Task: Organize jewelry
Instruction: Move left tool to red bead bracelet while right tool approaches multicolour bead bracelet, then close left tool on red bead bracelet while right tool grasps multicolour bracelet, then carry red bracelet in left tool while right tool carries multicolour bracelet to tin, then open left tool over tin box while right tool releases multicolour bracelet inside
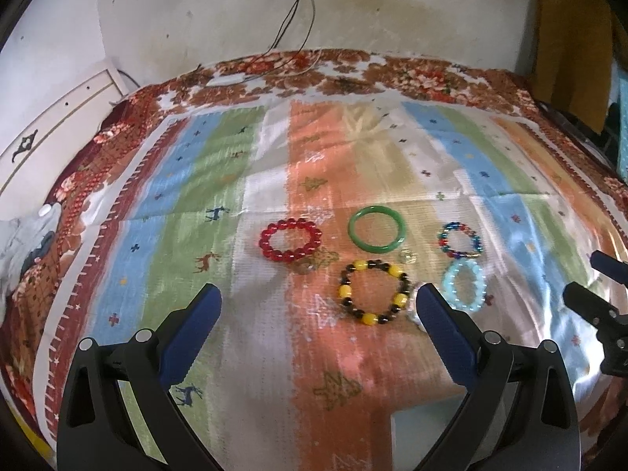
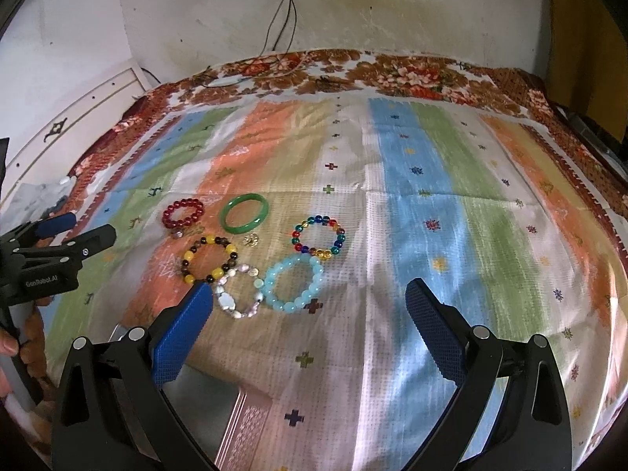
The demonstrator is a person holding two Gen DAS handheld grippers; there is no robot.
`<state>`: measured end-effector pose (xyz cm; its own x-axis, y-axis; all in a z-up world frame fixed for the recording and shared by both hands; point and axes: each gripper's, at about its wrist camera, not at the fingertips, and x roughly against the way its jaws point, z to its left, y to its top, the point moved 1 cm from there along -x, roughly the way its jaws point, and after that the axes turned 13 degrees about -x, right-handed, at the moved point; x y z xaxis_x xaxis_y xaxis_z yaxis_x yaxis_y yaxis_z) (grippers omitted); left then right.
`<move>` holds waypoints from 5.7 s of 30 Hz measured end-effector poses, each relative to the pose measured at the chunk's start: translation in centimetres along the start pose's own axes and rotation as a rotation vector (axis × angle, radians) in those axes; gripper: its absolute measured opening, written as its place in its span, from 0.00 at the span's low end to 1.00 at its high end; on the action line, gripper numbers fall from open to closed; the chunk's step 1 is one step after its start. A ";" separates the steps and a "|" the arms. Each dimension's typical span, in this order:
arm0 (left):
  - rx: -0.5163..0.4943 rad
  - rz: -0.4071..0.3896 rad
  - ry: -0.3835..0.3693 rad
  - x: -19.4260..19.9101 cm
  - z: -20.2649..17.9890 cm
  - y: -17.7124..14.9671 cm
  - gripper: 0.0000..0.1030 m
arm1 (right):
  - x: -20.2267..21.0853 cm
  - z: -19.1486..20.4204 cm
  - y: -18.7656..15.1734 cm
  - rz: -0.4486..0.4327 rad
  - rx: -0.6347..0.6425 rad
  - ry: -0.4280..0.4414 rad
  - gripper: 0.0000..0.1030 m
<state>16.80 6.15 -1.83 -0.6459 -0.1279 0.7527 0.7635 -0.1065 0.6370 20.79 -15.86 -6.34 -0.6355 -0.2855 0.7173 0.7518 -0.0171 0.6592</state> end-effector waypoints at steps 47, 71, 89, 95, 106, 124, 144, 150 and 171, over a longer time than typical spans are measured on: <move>0.139 0.290 -0.040 -16.1 7.6 2.1 0.87 | -14.1 -3.2 5.1 0.309 -0.093 -0.144 0.96; 0.098 0.321 -0.016 -18.4 8.1 1.5 0.14 | -17.7 -4.1 5.4 0.336 -0.064 -0.190 0.51; 0.145 0.207 -0.060 -12.4 7.9 3.8 0.13 | -12.4 -1.5 6.7 0.239 -0.016 -0.091 0.10; 0.167 0.160 -0.065 -10.5 8.0 4.3 0.13 | -10.2 -0.7 6.3 0.215 -0.006 -0.065 0.10; 0.158 0.080 -0.115 -5.6 6.2 4.5 0.12 | -7.2 -0.1 5.7 0.174 -0.001 -0.030 0.10; 0.139 -0.009 -0.186 0.8 2.9 2.1 0.13 | -1.8 0.8 3.5 0.127 0.013 0.048 0.10; 0.080 -0.058 -0.245 4.4 0.1 -0.1 0.13 | 2.2 2.1 0.9 0.082 0.072 0.125 0.10; 0.063 -0.074 -0.261 5.4 -0.8 -1.1 0.13 | 3.2 2.4 0.0 0.078 0.082 0.152 0.10; 0.007 -0.073 -0.306 7.7 -3.8 -4.9 0.13 | 5.9 3.9 -4.5 0.099 0.141 0.204 0.10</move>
<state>8.03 1.92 0.21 -0.6700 0.1829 0.7195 0.7158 -0.0979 0.6914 12.95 -13.71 -4.20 -0.5010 -0.4664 0.7290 0.7676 0.1497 0.6232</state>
